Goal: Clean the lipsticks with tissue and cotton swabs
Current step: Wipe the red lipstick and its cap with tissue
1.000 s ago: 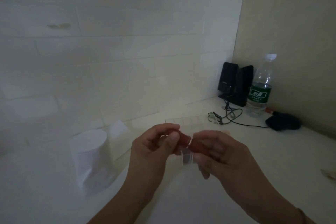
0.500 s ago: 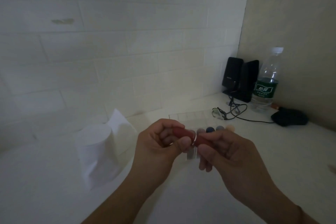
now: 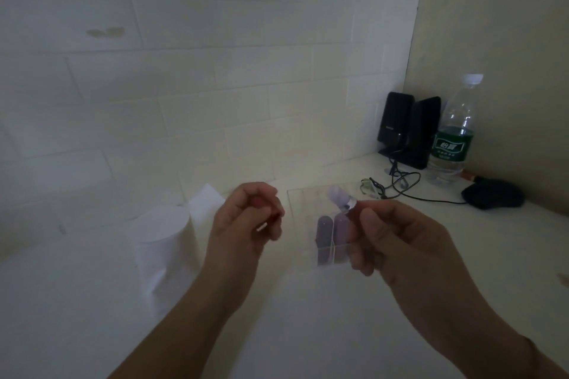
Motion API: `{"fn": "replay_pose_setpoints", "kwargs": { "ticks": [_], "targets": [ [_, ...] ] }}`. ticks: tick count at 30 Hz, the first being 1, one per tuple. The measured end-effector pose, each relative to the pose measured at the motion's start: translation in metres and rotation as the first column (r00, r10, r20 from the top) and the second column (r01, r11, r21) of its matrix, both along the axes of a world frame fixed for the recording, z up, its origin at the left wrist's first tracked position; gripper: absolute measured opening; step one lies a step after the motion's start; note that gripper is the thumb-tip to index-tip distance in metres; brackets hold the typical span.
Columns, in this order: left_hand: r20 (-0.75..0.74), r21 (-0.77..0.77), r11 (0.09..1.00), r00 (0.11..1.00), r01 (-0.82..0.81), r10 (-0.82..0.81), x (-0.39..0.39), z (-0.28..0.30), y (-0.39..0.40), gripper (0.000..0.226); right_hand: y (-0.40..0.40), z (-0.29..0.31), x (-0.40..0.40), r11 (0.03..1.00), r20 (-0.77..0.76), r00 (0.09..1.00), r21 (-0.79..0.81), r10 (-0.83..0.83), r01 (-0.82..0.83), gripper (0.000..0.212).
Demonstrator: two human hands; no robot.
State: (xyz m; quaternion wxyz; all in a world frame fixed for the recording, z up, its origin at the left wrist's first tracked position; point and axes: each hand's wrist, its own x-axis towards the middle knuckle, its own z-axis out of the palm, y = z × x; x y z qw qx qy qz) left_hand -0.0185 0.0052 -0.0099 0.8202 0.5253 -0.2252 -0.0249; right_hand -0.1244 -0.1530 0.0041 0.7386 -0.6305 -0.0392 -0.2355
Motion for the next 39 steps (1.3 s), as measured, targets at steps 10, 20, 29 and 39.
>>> {"fn": "replay_pose_setpoints", "kwargs": {
  "ticks": [10,20,29,39],
  "targets": [
    [0.11,0.132,0.982,0.983,0.132,-0.146,-0.043,-0.001,-0.023,0.032,0.018,-0.015,0.005,0.909,0.021,0.949,0.281,0.314,-0.307,0.05],
    [0.08,0.048,0.976,0.973,0.212,-0.216,-0.038,-0.007,-0.023,0.046,0.019,-0.014,0.004,0.908,0.085,0.961,0.315,0.264,-0.277,0.054],
    [0.014,-0.042,0.956,0.957,0.289,-0.289,-0.04,-0.006,-0.024,0.036,0.018,-0.016,0.001,0.993,0.076,0.997,0.113,0.013,-0.021,0.03],
    [0.009,-0.032,0.976,0.976,0.217,-0.216,-0.041,-0.008,-0.033,0.052,0.018,-0.013,-0.001,0.995,-0.023,0.996,-0.055,-0.089,0.088,0.019]
  ]
}}
